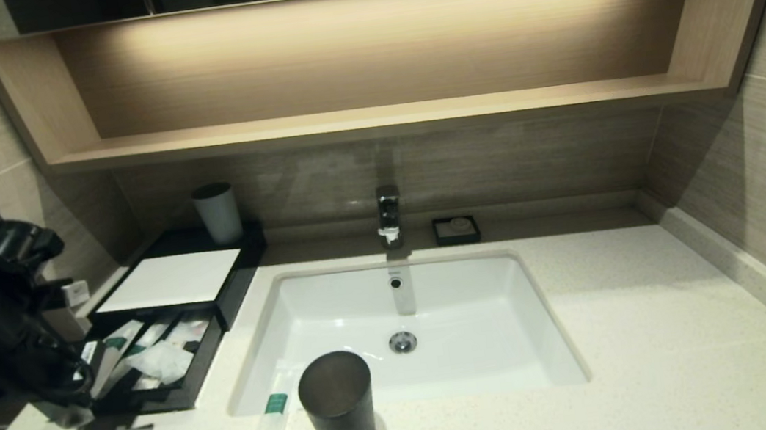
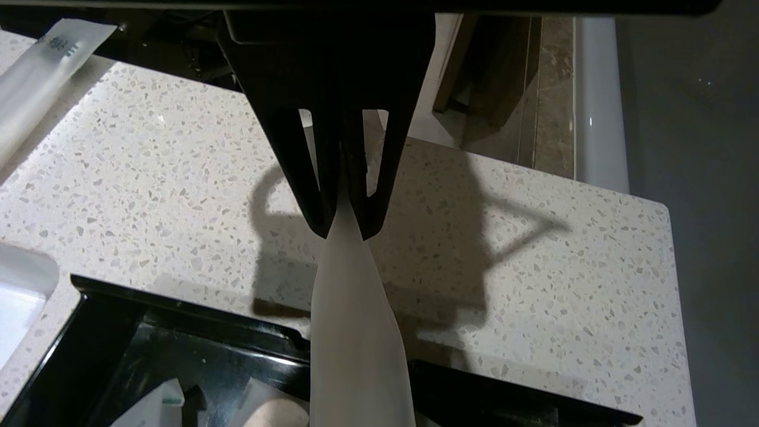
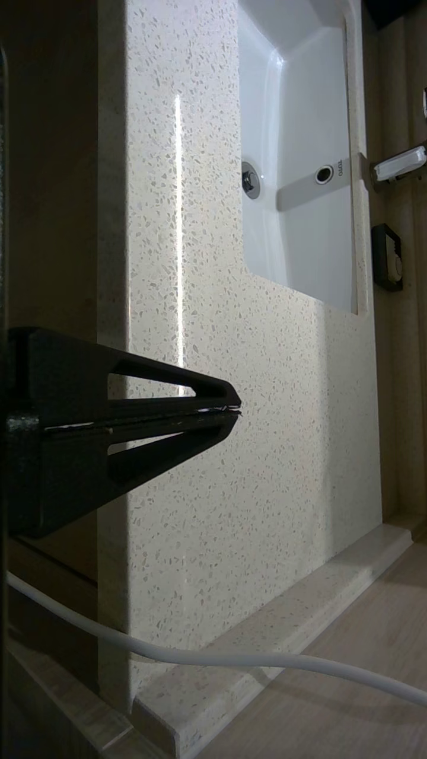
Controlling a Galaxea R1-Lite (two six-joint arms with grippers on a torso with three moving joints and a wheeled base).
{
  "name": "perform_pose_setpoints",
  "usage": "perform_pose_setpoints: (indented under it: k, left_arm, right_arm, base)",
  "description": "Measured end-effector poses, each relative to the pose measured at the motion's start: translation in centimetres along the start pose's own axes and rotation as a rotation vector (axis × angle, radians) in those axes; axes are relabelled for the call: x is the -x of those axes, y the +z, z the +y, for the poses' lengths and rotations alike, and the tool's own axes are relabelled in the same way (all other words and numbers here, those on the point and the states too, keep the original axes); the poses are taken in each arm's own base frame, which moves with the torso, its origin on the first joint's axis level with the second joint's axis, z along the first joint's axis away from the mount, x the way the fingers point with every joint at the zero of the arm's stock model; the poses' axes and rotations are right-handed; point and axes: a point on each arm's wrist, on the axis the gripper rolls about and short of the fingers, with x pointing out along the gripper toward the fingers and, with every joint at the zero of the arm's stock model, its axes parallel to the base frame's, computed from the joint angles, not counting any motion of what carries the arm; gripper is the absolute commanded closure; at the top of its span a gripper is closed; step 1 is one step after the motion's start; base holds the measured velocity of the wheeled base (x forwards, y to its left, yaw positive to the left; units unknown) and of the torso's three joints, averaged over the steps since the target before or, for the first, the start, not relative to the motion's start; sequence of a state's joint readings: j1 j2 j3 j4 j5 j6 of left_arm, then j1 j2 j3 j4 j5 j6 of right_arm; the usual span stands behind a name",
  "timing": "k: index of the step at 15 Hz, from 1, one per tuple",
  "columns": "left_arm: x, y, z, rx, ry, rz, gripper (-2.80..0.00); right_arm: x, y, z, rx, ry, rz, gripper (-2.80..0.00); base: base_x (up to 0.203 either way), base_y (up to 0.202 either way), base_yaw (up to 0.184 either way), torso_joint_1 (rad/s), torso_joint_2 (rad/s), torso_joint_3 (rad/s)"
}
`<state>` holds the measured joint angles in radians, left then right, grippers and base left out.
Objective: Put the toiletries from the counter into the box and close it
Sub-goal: Place the bathroom toiletry into the drawer
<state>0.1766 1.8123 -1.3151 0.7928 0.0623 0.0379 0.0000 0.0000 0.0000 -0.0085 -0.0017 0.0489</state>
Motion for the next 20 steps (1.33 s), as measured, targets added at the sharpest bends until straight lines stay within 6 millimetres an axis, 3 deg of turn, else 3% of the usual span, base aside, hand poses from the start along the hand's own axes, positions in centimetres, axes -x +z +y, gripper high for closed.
perform_pose_setpoints:
  k: [8,15,20]
  left_arm:
    - [-2.9,4.0,0.4,0.008,0.003,0.005,0.0]
    - [-4.7,5.7,1.0,-0.003,0.027,0.012,0.0]
    - [-4.9,6.3,1.2,-0.042,0.036,-0.011,0.0]
  right_arm:
    - [0.0,0.0,0.0,0.0,0.0,-0.001,0.0]
    - [0.0,0.0,0.0,0.0,0.0,0.0,0.0]
    - [0.0,0.0,0.0,0.0,0.0,0.0,0.0]
  base:
    - [0.0,0.0,0.0,0.0,0.0,0.0]
    - [0.0,0.0,0.0,0.0,0.0,0.0]
    - [0.0,0.0,0.0,0.0,0.0,0.0]
